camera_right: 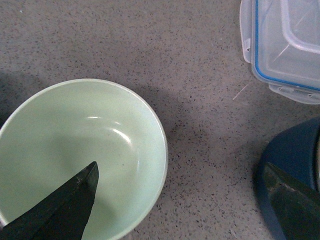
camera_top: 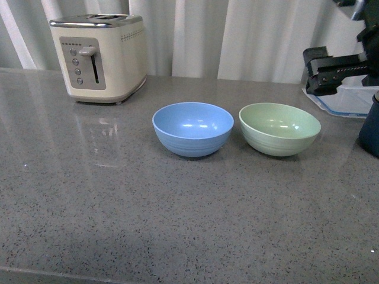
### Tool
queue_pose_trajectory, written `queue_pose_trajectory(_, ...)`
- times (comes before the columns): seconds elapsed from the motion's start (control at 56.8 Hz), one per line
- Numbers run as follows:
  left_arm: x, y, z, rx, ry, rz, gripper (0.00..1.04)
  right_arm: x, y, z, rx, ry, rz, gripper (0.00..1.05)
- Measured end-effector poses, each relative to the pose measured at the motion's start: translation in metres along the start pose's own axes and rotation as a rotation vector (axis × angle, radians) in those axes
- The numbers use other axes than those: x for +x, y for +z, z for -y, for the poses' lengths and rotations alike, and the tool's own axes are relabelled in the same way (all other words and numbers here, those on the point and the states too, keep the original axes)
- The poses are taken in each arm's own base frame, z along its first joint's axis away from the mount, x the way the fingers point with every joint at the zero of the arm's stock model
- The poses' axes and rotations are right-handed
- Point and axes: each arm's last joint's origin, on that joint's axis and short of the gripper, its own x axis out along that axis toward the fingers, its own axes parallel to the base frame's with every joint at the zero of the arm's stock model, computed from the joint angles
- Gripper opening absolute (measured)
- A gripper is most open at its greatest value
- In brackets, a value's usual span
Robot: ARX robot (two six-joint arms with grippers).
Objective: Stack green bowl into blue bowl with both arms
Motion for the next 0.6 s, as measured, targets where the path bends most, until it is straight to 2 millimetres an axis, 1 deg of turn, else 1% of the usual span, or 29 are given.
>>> queue_pose_trajectory(0.123,0.000,0.000,0.000,0.000,0.000,0.000,0.98,0.020,0.003,-0.004,0.003,-0.012,-0.031,0.95)
queue_pose_trajectory(0.317,0.000,0.000,0.000,0.000,0.000,0.000,0.98,0.041,0.007,-0.009,0.006,-0.040,-0.059,0.95)
queue_pose_trajectory(0.598,0.000,0.000,0.000,0.000,0.000,0.000,0.98,0.066,-0.001,-0.017,-0.001,-0.064,-0.116,0.95)
